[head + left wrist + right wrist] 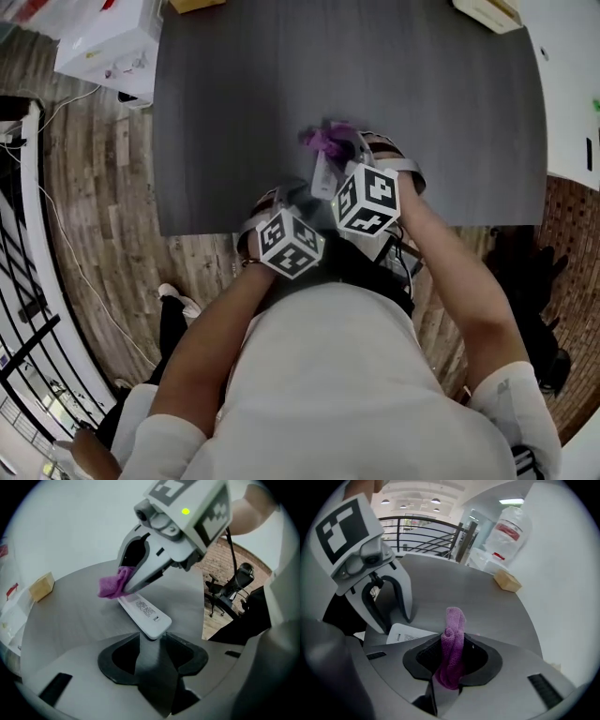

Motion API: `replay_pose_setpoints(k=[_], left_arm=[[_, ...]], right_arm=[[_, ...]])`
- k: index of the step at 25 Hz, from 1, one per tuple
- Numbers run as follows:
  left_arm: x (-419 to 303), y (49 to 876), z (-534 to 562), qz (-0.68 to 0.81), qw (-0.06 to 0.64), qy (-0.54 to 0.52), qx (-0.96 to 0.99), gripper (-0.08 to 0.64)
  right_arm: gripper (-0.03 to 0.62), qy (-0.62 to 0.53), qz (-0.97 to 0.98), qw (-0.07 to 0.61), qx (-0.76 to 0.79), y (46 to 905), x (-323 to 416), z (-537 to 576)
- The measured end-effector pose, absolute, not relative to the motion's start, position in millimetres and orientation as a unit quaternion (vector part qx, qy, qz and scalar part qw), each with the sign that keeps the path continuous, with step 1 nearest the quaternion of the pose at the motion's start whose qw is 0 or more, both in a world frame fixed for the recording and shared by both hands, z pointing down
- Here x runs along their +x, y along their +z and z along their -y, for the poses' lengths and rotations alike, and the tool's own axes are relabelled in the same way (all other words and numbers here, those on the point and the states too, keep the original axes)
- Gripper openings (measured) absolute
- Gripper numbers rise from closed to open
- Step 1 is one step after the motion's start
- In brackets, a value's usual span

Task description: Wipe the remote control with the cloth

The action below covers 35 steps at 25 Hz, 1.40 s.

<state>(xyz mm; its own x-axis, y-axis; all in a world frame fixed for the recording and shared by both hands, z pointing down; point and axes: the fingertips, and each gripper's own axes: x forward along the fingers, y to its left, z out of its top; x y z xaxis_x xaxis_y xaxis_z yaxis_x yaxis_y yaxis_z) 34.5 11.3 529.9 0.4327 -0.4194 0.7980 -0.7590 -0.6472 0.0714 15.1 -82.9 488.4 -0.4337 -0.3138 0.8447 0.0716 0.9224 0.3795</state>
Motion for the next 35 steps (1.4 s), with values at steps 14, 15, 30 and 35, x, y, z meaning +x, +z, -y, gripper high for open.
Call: replay_pose_setpoints(k=[14,15,30,35], left_arm=[[30.2,532.7,-7.8,0.375,0.232,0.389,0.809,0.175],[30.2,532.5,-7.9,0.376,0.232,0.388,0.809,0.175],[23.3,518.6,-15.0,0.398,0.347,0.279,0.802,0.175],[26.3,520.1,-14.3,0.401,0.45,0.205,0.772,0.175]], right_arm=[[0.1,-0.065,0.854,0.514,0.041,491.7,18.2,-1.5],[0.1,-0.043,0.859,0.509,0.043,491.0,19.3,-5.7],[0.1,-0.017,0.863,0.472,0.179,467.7,37.3,76.3],[0.1,-0.056,0.846,0.501,0.174,495.2,34.1,84.7]])
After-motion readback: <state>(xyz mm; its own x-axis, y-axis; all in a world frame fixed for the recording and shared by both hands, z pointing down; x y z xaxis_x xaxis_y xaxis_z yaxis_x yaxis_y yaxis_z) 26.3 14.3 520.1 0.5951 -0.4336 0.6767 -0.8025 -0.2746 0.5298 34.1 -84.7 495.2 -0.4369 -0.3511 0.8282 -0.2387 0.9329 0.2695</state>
